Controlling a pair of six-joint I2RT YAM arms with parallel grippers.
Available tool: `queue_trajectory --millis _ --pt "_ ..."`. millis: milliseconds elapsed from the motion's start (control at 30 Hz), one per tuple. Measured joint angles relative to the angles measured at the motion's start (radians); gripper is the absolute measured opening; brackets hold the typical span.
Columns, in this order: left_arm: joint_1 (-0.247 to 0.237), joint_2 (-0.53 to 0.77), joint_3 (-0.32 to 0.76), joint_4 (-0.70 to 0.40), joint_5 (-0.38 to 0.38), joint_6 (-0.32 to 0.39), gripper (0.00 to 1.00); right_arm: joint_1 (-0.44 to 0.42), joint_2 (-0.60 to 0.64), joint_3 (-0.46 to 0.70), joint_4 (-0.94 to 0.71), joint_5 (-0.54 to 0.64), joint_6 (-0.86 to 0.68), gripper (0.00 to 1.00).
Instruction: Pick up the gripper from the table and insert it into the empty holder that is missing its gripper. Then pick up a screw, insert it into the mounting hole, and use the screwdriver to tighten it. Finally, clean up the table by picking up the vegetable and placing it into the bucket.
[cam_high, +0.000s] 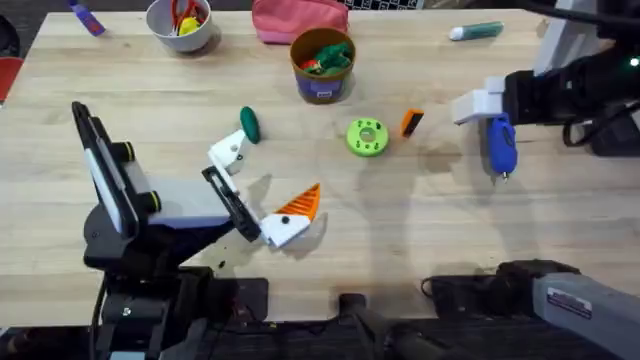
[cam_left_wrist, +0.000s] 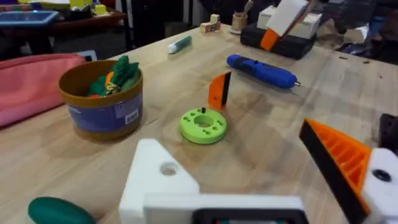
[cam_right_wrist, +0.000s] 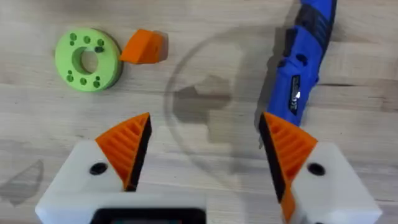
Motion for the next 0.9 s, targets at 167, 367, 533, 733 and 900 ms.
queue_trajectory --millis 167,367,533,733,900 --pt "0.000 0.000 0.000 -0.003 0.025 0.033 0.985 0.000 0.000 0.000 0.000 0.000 0.000 0.993" --pt "0.000 0.000 0.000 -0.003 0.032 0.045 0.985 0.000 0.000 0.000 0.000 0.000 0.000 0.993" --pt "0.000 0.000 0.000 -0.004 0.034 0.048 0.985 0.000 0.000 0.000 0.000 0.000 0.000 0.994" --pt "0.000 0.000 0.000 -0.004 0.035 0.048 0.985 0.000 0.000 0.000 0.000 0.000 0.000 0.994" --pt "0.000 0.000 0.000 -0.004 0.035 0.048 0.985 0.000 0.000 0.000 0.000 0.000 0.000 0.994"
